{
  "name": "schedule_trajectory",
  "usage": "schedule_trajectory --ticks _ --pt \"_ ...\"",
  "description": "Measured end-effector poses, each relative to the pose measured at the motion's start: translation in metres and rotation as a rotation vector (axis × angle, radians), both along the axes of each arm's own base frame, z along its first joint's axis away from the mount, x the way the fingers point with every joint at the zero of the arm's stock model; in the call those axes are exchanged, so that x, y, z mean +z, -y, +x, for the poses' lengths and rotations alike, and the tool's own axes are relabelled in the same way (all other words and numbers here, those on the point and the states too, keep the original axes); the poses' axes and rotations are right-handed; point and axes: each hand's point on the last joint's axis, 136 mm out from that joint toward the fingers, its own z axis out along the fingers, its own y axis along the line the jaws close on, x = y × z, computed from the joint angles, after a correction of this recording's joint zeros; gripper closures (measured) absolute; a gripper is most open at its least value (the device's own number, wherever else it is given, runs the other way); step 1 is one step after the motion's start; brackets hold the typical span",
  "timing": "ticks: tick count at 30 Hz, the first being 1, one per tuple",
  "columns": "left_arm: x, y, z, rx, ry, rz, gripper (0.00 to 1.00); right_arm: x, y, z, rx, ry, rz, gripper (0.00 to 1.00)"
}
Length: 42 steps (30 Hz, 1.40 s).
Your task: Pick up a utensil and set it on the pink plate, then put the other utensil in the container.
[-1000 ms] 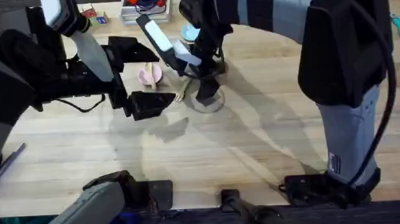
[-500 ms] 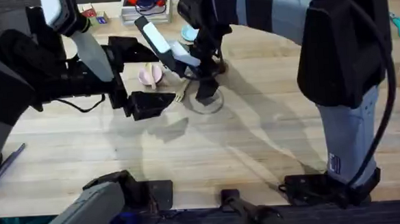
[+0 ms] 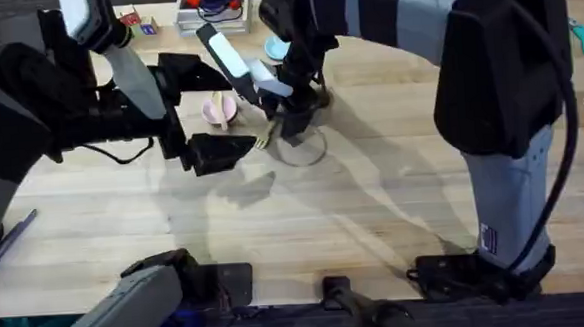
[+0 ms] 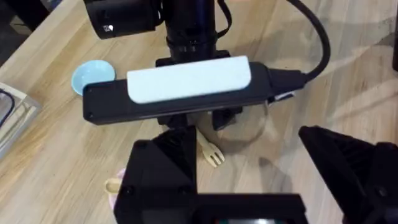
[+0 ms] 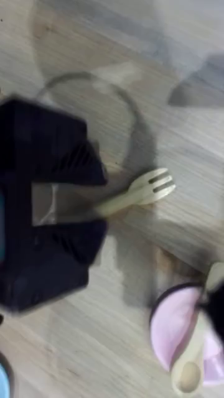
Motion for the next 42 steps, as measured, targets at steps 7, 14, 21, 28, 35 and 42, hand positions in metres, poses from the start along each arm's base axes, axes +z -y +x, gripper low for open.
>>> schedule_trajectory --ticks 7,14,21,28,35,42 --pt "0.000 0.000 0.000 0.000 0.000 0.000 0.008 0.002 -0.002 0.003 0.001 0.013 0.009 0.966" --pt "0.000 0.000 0.000 0.000 0.000 0.000 0.008 0.002 -0.002 0.004 -0.001 0.012 0.010 0.972" --pt "0.000 0.000 0.000 0.000 0.000 0.000 0.008 0.002 0.003 0.006 -0.013 0.006 0.010 0.971" --pt "0.000 0.000 0.000 0.000 0.000 0.000 0.008 0.007 0.013 0.021 -0.049 0.018 0.019 0.970" --pt "0.000 0.000 0.000 0.000 0.000 0.000 0.008 0.030 0.008 0.035 -0.065 0.048 0.087 0.970" --pt "0.000 0.000 0.000 0.000 0.000 0.000 0.008 0.068 0.002 0.042 -0.063 0.114 0.149 0.970"
